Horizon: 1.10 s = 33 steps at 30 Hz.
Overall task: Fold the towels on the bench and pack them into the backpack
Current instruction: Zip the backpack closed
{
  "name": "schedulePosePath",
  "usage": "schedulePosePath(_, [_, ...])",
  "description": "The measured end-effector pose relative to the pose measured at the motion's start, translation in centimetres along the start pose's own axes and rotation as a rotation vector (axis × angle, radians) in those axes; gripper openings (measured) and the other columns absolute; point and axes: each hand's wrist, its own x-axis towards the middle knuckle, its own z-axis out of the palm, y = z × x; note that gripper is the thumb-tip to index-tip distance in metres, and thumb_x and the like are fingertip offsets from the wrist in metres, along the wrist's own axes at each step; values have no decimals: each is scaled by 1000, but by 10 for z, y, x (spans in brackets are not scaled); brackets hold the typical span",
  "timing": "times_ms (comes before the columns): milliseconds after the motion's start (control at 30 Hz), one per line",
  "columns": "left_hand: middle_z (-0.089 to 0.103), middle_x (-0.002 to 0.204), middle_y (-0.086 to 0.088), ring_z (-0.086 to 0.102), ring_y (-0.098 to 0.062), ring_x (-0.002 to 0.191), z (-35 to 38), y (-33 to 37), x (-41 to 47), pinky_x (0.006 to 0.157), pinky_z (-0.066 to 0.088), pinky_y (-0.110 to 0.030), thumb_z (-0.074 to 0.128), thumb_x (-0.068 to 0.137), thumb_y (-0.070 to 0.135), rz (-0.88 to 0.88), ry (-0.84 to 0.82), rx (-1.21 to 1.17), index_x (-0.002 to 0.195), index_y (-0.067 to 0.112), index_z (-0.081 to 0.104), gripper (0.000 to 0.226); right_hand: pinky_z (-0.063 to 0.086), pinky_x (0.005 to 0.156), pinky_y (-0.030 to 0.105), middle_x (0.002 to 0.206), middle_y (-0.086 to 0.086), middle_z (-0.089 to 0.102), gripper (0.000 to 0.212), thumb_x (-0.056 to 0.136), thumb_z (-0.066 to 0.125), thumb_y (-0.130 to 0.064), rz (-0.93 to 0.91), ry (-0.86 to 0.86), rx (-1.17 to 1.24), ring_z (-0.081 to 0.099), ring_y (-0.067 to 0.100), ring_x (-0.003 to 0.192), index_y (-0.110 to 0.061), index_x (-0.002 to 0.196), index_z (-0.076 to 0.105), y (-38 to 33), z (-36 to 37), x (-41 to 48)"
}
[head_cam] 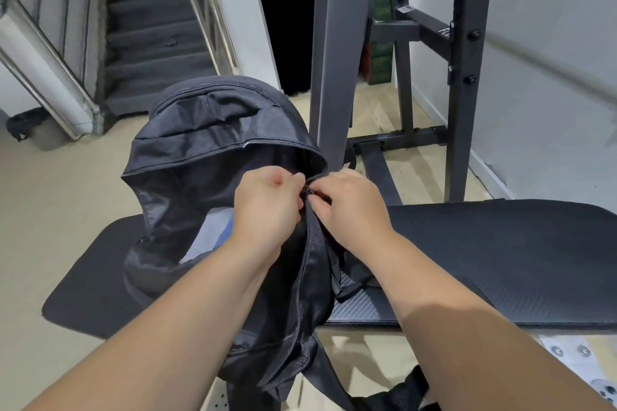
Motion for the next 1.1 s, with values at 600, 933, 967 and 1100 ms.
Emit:
schedulePosePath(600, [63, 59, -7, 69, -26, 71, -4, 16, 11, 71, 55, -47, 63, 93, 26, 321, 115, 211, 65, 8, 61, 33, 49, 62, 35, 72, 1, 68, 7, 89, 69, -12, 49, 78, 26, 59, 28, 72, -11, 84, 74, 6, 2, 7])
schedulePosePath(933, [62, 57, -3, 63, -27, 66, -7, 20, 6, 69, 55, -43, 65, 91, 27, 257, 124, 147, 61, 13, 63, 33, 51, 70, 39, 78, -2, 66, 13, 97, 62, -19, 102, -66, 45, 57, 21, 79, -13, 89, 72, 6, -8, 8])
schedulePosePath(967, [61, 54, -1, 64, -27, 62, -10, 19, 9, 66, 56, -41, 66, 90, 27, 196, 128, 97, 58, 15, 63, 34, 50, 74, 37, 84, -4, 67, 13, 98, 60, -21, 134, -110, 102, 58, 18, 83, -16, 99, 72, 6, -11, 8])
schedulePosePath(1100, [66, 57, -3, 62, -17, 48, -16, 17, 11, 53, 42, -26, 64, 93, 20, 72, 25, -24, 64, 13, 66, 30, 46, 91, 23, 107, -12, 67, 32, 98, 60, -24, 149, -142, 316, 59, 8, 102, -23, 130, 66, 0, -24, 10])
